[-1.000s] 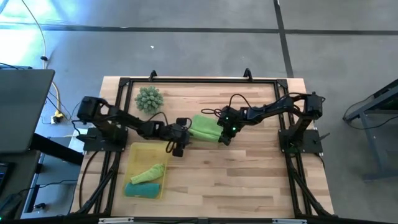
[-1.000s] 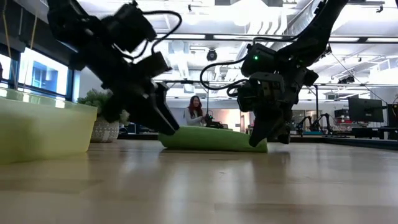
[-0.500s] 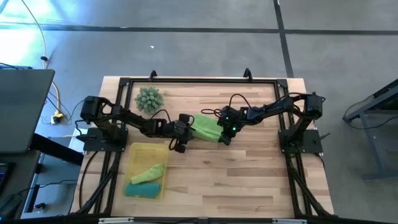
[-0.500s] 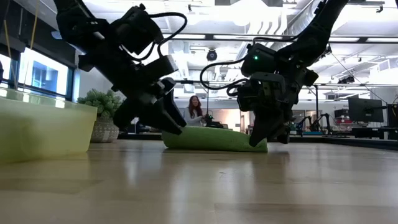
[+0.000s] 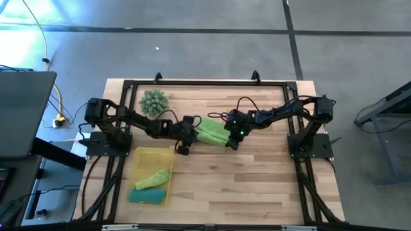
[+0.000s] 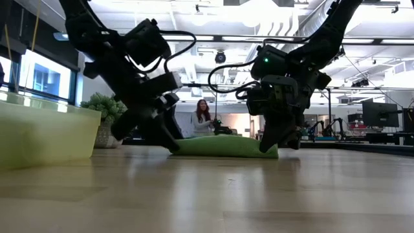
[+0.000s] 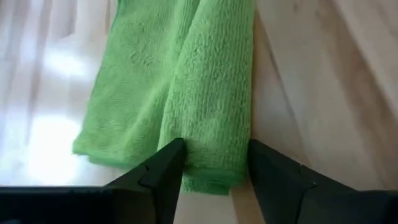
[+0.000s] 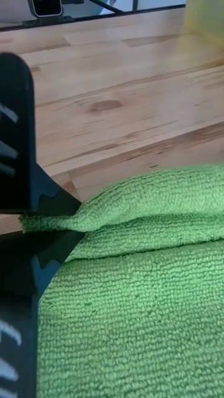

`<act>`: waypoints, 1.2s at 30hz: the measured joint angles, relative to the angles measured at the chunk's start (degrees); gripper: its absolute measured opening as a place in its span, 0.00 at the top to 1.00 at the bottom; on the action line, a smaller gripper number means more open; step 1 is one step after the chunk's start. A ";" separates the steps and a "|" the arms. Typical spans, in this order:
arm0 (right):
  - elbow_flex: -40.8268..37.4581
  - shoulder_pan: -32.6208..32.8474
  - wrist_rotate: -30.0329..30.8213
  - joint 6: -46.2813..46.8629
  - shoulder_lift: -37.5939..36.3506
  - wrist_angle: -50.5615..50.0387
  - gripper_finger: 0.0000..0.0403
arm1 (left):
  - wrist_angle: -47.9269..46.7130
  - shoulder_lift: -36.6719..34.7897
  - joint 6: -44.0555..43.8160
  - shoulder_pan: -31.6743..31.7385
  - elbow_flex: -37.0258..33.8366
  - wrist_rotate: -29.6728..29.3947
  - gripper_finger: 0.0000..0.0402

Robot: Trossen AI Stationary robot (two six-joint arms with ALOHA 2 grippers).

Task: Roll microfiber towels into tight, uniform cylinder then place into a basket
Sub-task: Roll the green towel

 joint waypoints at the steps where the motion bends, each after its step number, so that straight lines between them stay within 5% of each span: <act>1: 0.00 0.02 0.00 -0.02 0.00 0.04 0.99 | -0.02 0.00 -1.23 0.20 0.00 1.15 0.60; 8: 0.00 0.21 0.27 -1.34 -0.02 0.48 0.97 | -0.71 0.31 -4.70 0.28 0.00 6.32 0.76; 15: -0.04 0.23 -1.66 -2.94 -0.94 1.89 0.74 | -2.98 0.22 -14.50 0.29 0.07 7.72 0.91; 22: -0.17 1.51 -5.36 -9.36 -7.85 -2.08 0.58 | -5.94 0.07 -34.42 2.25 0.17 23.15 0.96; 29: -0.11 10.70 12.40 -30.26 -15.41 -2.67 0.59 | -6.47 0.24 -53.62 4.23 0.04 30.47 0.96; 36: -0.07 21.62 36.43 -43.07 -13.90 -2.49 0.65 | -6.18 0.27 -61.19 4.74 0.00 30.68 0.96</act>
